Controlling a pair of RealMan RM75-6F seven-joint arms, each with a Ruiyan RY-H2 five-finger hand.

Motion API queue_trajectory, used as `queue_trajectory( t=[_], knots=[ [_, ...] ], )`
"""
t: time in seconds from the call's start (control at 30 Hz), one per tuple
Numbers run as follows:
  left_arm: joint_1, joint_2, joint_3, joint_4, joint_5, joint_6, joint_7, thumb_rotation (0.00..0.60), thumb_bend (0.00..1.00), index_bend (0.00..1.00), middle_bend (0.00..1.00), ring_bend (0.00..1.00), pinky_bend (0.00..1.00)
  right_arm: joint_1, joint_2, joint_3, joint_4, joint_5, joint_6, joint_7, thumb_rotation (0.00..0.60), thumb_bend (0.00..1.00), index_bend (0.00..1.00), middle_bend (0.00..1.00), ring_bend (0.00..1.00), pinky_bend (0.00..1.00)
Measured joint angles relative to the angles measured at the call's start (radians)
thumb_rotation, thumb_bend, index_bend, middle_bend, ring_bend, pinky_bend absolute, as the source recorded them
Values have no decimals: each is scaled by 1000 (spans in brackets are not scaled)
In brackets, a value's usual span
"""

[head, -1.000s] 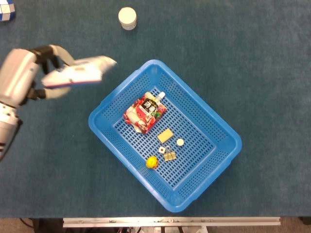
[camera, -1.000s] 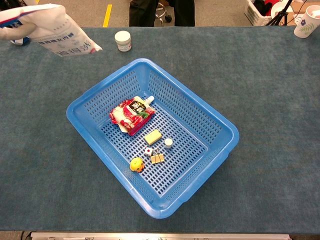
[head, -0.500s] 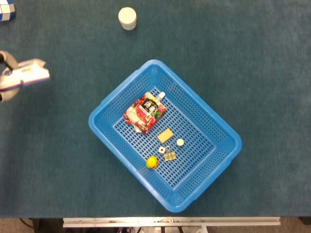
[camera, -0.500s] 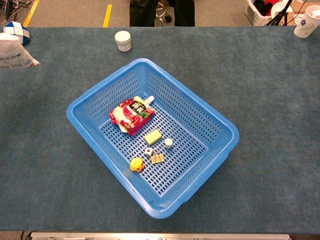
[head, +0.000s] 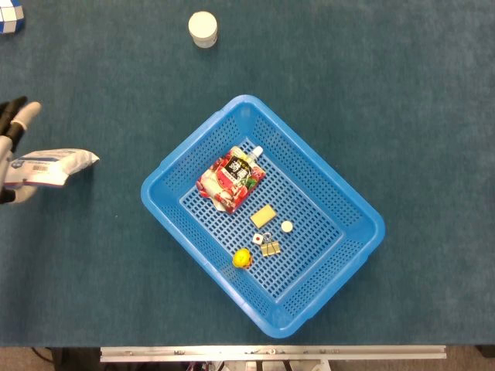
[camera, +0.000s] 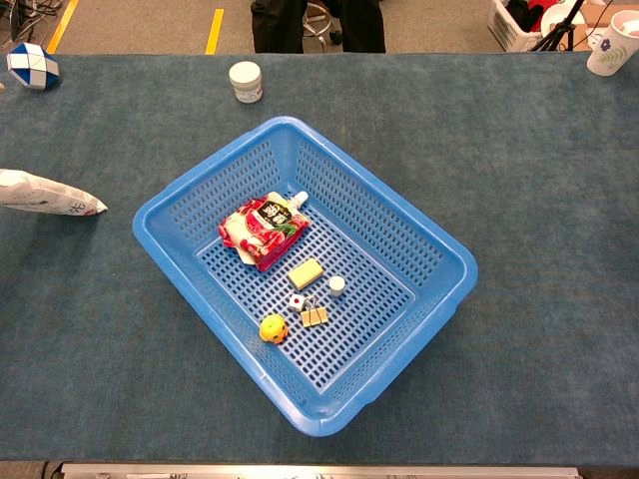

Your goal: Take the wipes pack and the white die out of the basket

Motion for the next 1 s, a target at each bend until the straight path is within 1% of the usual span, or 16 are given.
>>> queue_trajectory(
  t=[0.17, 0.27, 0.4, 0.43, 0.6, 0.73, 0.83, 1.0],
  knots=[
    [12, 8, -10, -70, 2, 31, 49, 600, 288, 0, 0, 0, 102, 29, 38, 6, -67, -13, -37, 3, 600, 228, 36, 209, 84, 75],
    [19, 14, -13, -102, 3, 46, 86, 600, 288, 0, 0, 0, 102, 51, 63, 6, -100, -29, -65, 8, 600, 228, 79, 220, 84, 75],
    [31, 23, -14, -158, -7, 61, 139, 600, 280, 0, 0, 0, 102, 70, 84, 4, -120, -40, -92, 20, 600, 228, 83, 229, 84, 75],
    [34, 25, -15, -170, -10, 64, 145, 600, 267, 0, 0, 0, 102, 73, 88, 4, -124, -41, -96, 27, 600, 228, 84, 230, 85, 75],
    [45, 18, -28, -217, -31, 90, 193, 600, 140, 0, 0, 0, 83, 96, 103, 4, -144, -58, -120, 56, 600, 226, 91, 236, 98, 75],
    [48, 12, -46, -235, -49, 107, 217, 600, 31, 0, 0, 0, 4, 116, 110, 2, -151, -75, -143, 72, 600, 223, 91, 236, 98, 75],
    [48, 19, -60, -250, -65, 115, 229, 600, 6, 0, 0, 0, 0, 128, 113, 1, -152, -85, -153, 80, 600, 222, 91, 236, 98, 75],
    [51, 13, -90, -246, -62, 156, 229, 600, 0, 0, 0, 0, 0, 132, 110, -1, -140, -84, -152, 102, 600, 221, 91, 236, 98, 75]
  ],
)
